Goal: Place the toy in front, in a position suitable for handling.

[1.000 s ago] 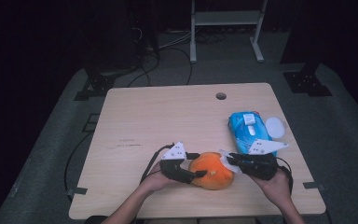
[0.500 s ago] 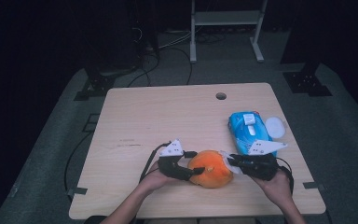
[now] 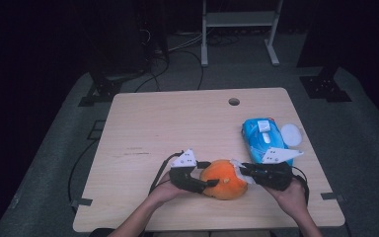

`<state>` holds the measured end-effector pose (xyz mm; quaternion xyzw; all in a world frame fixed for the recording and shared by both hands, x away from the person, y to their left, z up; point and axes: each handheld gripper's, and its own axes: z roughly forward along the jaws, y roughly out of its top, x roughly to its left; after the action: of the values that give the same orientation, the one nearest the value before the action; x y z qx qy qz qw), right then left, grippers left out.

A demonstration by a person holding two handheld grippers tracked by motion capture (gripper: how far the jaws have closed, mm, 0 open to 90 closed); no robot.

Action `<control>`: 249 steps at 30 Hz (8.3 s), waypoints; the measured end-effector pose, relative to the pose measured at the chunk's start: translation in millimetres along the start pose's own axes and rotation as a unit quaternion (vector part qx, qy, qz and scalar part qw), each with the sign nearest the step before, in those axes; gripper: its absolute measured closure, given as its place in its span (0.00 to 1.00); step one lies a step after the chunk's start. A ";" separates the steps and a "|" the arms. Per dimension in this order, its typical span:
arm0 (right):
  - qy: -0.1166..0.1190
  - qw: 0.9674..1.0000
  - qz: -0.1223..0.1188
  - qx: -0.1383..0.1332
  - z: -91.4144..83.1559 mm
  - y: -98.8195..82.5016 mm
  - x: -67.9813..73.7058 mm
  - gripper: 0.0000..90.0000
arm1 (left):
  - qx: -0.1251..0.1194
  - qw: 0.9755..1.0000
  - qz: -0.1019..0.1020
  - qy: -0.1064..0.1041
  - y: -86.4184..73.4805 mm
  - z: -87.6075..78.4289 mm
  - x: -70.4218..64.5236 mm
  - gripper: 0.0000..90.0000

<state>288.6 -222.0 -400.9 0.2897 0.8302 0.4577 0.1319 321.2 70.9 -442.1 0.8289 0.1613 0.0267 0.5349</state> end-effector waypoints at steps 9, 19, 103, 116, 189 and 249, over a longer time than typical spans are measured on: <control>0.013 1.000 -0.008 -0.011 4.0 7.2 8.8 0.87 | 0.024 0.999 0.029 -0.038 5.1 2.2 -10.5 0.21; 0.073 0.997 -0.034 0.012 5.9 3.8 9.7 0.87 | 0.033 0.996 -0.046 -0.067 -0.7 8.9 5.4 0.03; 0.019 0.999 0.003 -0.030 14.3 8.9 14.9 0.85 | 0.021 0.997 0.069 0.020 3.8 6.9 -10.7 0.22; -0.003 1.000 0.006 -0.010 13.8 1.4 2.4 0.86 | 0.022 0.997 0.071 0.022 3.1 6.8 -9.4 0.22; -0.010 0.996 -0.089 -0.016 14.7 30.1 54.6 0.88 | 0.014 0.997 0.076 0.025 11.4 9.0 -19.9 0.37; -0.018 1.000 0.015 -0.018 12.4 13.0 14.4 0.88 | 0.010 0.997 0.072 -0.007 16.1 5.2 -17.0 0.17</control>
<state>287.8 -199.4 -396.2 0.3079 0.8151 0.4688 0.1451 310.1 55.3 -427.7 0.8438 0.0976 0.0583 0.5245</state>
